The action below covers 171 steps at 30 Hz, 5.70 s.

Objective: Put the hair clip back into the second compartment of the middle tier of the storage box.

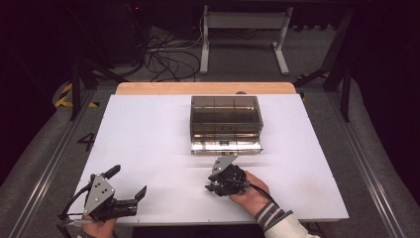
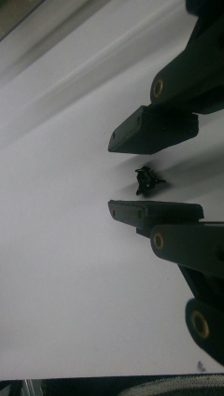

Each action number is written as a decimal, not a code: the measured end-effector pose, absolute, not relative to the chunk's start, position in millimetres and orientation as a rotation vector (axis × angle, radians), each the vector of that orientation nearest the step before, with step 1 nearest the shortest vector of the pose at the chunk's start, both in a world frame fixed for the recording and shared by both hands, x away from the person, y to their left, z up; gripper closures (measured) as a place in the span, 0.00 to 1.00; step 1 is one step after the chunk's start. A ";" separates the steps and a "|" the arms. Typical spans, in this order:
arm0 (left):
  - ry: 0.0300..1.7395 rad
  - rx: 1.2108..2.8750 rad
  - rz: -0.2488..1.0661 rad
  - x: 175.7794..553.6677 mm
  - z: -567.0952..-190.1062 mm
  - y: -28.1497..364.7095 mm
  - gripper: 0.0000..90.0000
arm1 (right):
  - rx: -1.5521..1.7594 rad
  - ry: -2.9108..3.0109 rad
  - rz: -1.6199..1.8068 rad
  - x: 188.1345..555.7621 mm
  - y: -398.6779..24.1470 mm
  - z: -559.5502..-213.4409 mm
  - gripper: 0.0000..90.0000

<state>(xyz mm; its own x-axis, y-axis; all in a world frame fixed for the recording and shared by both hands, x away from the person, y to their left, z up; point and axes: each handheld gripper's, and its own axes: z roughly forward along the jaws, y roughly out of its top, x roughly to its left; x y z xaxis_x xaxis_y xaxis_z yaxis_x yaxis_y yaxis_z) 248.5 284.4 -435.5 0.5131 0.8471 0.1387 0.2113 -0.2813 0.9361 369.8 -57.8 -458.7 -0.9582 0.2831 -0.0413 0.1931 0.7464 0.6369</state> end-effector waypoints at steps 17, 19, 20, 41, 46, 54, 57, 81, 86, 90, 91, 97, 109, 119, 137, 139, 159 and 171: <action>0.888 1.778 0.815 248.4 -435.5 284.5 0.02 | 0.375 2.803 0.974 368.3 -56.6 -458.3 0.87; 0.888 1.779 0.815 248.4 -435.5 284.6 0.02 | 0.373 2.805 0.973 368.4 -56.6 -458.2 0.87; 0.888 1.778 0.814 248.4 -435.5 284.7 0.02 | 0.373 2.805 0.973 368.4 -56.6 -458.2 0.87; 0.889 1.778 0.813 248.5 -435.5 284.8 0.02 | 0.355 2.702 1.109 360.5 -68.8 -441.5 0.87; 0.890 1.777 0.813 248.5 -435.5 284.7 0.02 | 0.337 2.663 1.154 356.3 -71.9 -435.3 0.87; 0.890 1.777 0.813 248.6 -435.5 284.5 0.02 | 0.333 2.656 1.160 354.7 -72.6 -431.9 0.87; 0.890 1.778 0.812 248.6 -435.6 284.5 0.02 | 0.331 2.655 1.160 354.2 -72.5 -430.9 0.87; 0.891 1.776 0.815 248.3 -435.3 284.5 0.02 | 0.341 2.615 1.121 364.8 -75.5 -404.2 0.87; 0.891 1.777 0.814 248.3 -435.3 284.5 0.02 | 0.346 2.605 1.118 369.3 -75.4 -394.4 0.87; 0.890 1.775 0.814 248.2 -435.1 284.9 0.02 | 0.355 2.600 1.114 372.7 -75.5 -391.2 0.87; 0.890 1.776 0.814 248.2 -435.1 284.9 0.02 | 0.364 2.598 1.113 373.8 -75.5 -390.3 0.87; 0.890 1.776 0.814 248.2 -435.1 284.8 0.02 | 0.393 2.594 1.103 381.3 -75.7 -385.2 0.87; 0.891 1.776 0.811 248.4 -435.2 284.7 0.02 | 0.470 2.571 1.095 396.5 -78.6 -380.1 0.87; 0.892 1.772 0.808 248.7 -435.2 284.8 0.02 | 0.500 2.552 1.078 409.8 -80.0 -377.7 0.87; 0.893 1.774 0.803 249.5 -435.6 285.1 0.02 | 0.618 2.536 1.041 437.0 -86.3 -381.0 0.87; 0.893 1.773 0.804 249.5 -435.5 284.9 0.02 | 0.633 2.536 1.034 440.2 -87.4 -382.3 0.87; 0.889 1.776 0.805 249.5 -435.5 284.9 0.02 | 0.735 2.530 0.966 457.0 -88.3 -394.1 0.87; 0.890 1.776 0.806 249.4 -435.5 284.9 0.02 | 0.740 2.541 0.941 460.2 -85.4 -398.4 0.87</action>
